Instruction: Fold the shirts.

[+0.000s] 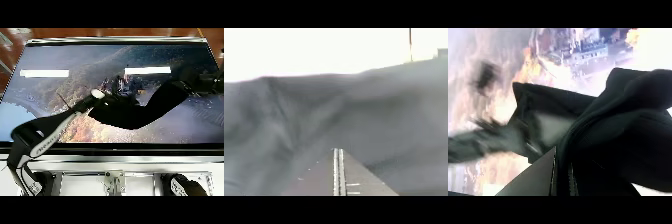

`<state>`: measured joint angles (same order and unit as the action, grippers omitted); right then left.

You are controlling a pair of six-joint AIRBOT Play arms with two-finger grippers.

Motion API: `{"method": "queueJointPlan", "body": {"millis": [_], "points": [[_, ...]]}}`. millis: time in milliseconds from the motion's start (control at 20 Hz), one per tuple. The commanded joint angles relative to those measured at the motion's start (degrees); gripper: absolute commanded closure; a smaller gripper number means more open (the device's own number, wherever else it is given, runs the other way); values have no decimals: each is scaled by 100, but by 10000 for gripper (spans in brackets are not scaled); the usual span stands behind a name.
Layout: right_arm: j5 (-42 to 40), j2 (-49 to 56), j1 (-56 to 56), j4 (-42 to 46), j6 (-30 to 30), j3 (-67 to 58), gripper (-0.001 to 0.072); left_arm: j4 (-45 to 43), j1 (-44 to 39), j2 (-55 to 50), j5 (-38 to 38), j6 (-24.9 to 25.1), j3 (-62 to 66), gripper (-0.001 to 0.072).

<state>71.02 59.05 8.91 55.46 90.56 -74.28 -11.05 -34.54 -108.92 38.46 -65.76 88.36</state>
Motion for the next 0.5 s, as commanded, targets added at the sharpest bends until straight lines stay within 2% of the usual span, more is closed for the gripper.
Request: {"method": "queueJointPlan", "body": {"millis": [0,100,200,350,450], "points": [[-662,538,-511,-229,-282,2,650,-1215,1237,575,737,269,24,673],[-1314,977,-1198,-566,-426,2,650,-2227,2118,1211,1405,168,24,673],[-2103,1493,-2050,-638,-424,2,650,-2841,2959,1878,1934,7,24,673],[-3130,2361,-3060,-688,-249,2,650,-2907,4030,2793,2555,-11,22,672],[-3595,2973,-3491,-1051,-133,2,650,-2909,4465,3279,2802,-7,22,672]]}}
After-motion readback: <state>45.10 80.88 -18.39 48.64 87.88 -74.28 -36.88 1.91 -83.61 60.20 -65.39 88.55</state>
